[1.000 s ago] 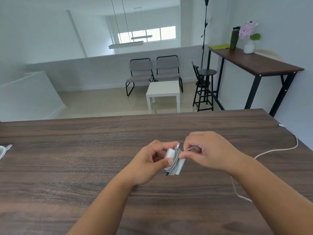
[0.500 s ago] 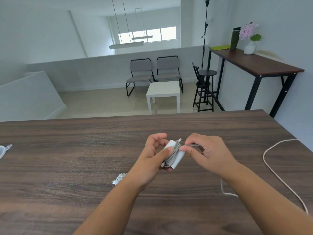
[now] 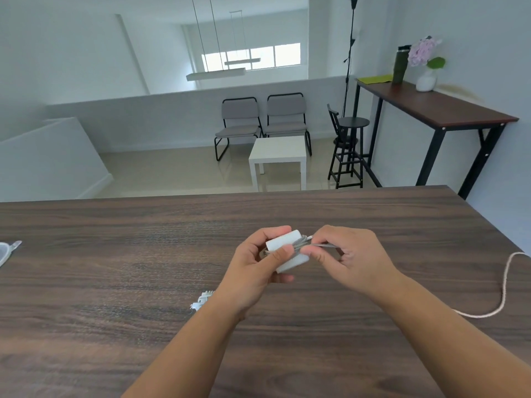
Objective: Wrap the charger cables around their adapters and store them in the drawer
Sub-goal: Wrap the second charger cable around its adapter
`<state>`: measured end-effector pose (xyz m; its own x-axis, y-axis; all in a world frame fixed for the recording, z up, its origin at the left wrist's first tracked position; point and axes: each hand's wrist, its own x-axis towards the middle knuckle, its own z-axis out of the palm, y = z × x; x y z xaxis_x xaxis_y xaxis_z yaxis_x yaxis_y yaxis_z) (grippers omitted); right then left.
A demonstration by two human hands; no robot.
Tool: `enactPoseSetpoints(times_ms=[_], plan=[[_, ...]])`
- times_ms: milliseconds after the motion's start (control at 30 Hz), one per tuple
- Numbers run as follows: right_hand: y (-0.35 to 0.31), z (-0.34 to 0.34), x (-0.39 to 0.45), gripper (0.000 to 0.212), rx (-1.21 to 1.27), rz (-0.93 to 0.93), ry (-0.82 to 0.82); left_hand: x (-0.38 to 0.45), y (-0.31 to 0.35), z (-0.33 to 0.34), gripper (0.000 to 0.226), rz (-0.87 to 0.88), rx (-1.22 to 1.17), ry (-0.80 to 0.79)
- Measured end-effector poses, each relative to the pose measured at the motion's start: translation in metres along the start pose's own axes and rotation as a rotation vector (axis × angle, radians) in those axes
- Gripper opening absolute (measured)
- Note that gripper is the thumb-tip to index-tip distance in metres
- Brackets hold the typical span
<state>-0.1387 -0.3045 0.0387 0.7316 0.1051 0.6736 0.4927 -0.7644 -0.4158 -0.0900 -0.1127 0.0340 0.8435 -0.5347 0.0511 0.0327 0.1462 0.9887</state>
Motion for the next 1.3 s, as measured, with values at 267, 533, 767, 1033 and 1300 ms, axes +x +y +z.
enactPoseSetpoints(times_ms=[267, 533, 767, 1033, 1300], plan=[[-0.003, -0.015, 0.019, 0.024, -0.025, -0.075, -0.169, -0.001, 0.006, -0.011, 0.037, 0.089, 0.162, -0.065], [-0.001, -0.027, 0.033, 0.007, 0.059, 0.005, -0.237, -0.003, 0.005, -0.018, 0.05, 0.101, 0.172, -0.1], [0.006, -0.011, 0.033, 0.005, 0.477, 0.26, -0.185, -0.006, 0.01, -0.017, 0.05, 0.098, 0.021, -0.106], [-0.006, 0.023, 0.022, 0.01, 1.025, 0.551, -0.04, -0.004, 0.01, -0.016, 0.062, 0.102, -0.194, -0.163], [-0.013, 0.043, 0.003, 0.021, 0.785, 0.654, 0.092, 0.005, 0.003, -0.006, 0.052, 0.146, -0.296, 0.015]])
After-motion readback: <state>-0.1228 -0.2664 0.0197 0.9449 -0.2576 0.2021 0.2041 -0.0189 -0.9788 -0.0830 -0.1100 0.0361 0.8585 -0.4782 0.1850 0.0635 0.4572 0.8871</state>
